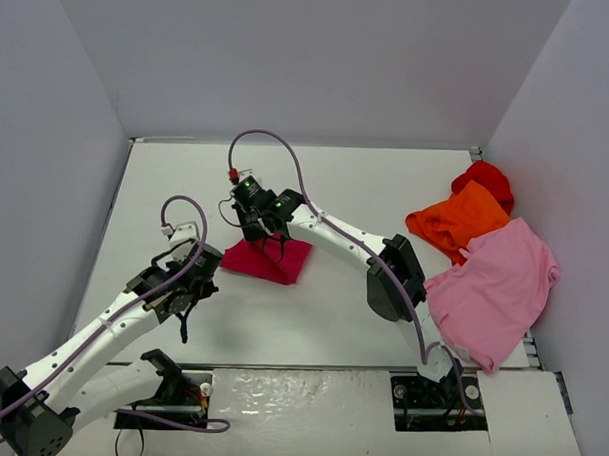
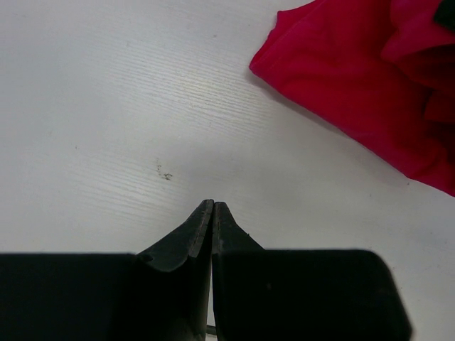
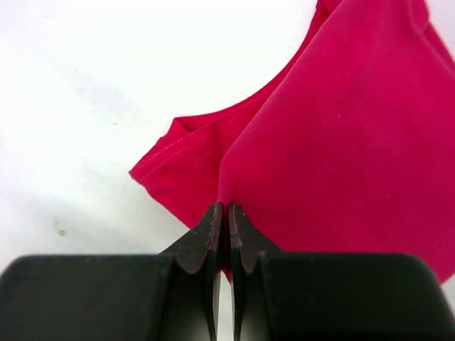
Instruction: Fold and stack the t-shirts
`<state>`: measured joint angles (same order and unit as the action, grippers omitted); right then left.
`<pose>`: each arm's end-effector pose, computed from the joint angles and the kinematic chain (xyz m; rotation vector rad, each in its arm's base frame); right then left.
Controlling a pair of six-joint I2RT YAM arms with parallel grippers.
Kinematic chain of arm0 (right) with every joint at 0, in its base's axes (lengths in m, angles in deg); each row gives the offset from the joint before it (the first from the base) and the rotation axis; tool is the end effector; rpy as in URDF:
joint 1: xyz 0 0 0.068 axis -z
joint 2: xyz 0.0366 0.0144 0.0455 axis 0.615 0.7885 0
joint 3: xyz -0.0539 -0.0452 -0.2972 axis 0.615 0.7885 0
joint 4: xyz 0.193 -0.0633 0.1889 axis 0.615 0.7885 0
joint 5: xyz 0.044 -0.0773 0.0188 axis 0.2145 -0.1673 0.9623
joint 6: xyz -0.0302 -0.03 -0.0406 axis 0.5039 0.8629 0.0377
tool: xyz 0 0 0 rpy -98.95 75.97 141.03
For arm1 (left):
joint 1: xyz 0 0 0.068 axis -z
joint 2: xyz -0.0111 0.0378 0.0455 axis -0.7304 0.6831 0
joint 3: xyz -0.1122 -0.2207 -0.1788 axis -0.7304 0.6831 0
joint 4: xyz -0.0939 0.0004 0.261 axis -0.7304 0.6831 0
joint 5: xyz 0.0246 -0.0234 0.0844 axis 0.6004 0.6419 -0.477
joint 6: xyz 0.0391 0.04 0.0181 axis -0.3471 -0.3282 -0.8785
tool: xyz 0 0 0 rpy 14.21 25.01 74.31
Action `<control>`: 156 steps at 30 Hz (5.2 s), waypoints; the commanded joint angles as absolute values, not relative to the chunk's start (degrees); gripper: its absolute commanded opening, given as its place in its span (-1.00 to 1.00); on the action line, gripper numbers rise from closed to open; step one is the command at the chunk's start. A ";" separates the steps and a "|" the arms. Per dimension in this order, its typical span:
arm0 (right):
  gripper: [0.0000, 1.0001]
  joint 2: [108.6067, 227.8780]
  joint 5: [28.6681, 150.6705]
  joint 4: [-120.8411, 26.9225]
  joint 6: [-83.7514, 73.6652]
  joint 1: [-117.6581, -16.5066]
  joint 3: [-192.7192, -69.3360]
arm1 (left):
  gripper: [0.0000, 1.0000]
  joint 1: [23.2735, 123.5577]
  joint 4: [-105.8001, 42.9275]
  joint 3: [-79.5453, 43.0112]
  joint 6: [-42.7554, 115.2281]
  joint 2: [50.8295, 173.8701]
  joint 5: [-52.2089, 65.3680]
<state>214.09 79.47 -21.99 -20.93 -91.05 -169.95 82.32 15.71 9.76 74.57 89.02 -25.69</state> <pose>0.3375 0.4461 0.2821 -0.5830 2.2430 0.6544 0.1510 -0.0860 0.2813 -0.4704 2.3482 -0.1684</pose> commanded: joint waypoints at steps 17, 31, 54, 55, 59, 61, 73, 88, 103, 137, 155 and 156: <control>-0.17 209.67 100.08 -41.48 -26.38 -95.06 -165.19 | -1.00 81.17 12.20 10.04 74.02 88.19 -25.43; -1.00 194.11 86.43 -43.74 -27.59 -85.63 -143.85 | -1.00 80.36 4.10 9.02 71.11 92.02 -20.01; -1.00 205.16 88.92 -47.03 -26.28 -83.66 -126.23 | -1.00 79.02 -5.42 -0.29 68.33 115.83 -9.74; -1.00 203.72 88.18 -47.03 -26.99 -83.68 -123.04 | -1.00 79.00 -5.10 -0.17 68.10 115.40 -9.80; -1.00 196.58 86.13 -48.21 -31.56 -84.32 -111.49 | -1.00 78.85 -3.11 0.60 67.25 112.19 -10.33; -1.00 192.30 85.03 -48.49 -33.49 -84.92 -106.99 | -1.00 78.75 -2.68 1.33 67.13 110.20 -10.45; -1.00 170.89 76.17 -38.35 -49.76 -91.30 -92.38 | -1.00 77.07 -0.19 3.30 65.79 103.86 -9.06; -0.07 158.64 62.59 -33.36 -42.51 -95.93 -107.36 | -1.00 76.80 7.54 2.55 68.79 91.70 -9.33; -0.05 189.27 66.95 -38.15 -28.48 -92.64 -121.33 | -1.00 76.80 11.22 4.14 72.03 87.50 -8.34; -0.80 185.00 53.63 -27.96 -35.13 -86.75 -116.56 | -1.00 76.71 6.96 7.14 71.42 91.36 -7.14; -0.74 170.74 52.99 -27.78 -33.85 -87.19 -123.47 | -1.00 76.80 1.57 8.75 72.80 88.77 -3.82; -1.00 171.18 56.61 -27.78 -33.65 -87.00 -123.15 | -1.00 76.80 0.62 8.81 73.00 89.67 -2.40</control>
<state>172.58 51.26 -27.72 -35.63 -87.47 -121.01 77.16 8.11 9.83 71.84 87.95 -6.64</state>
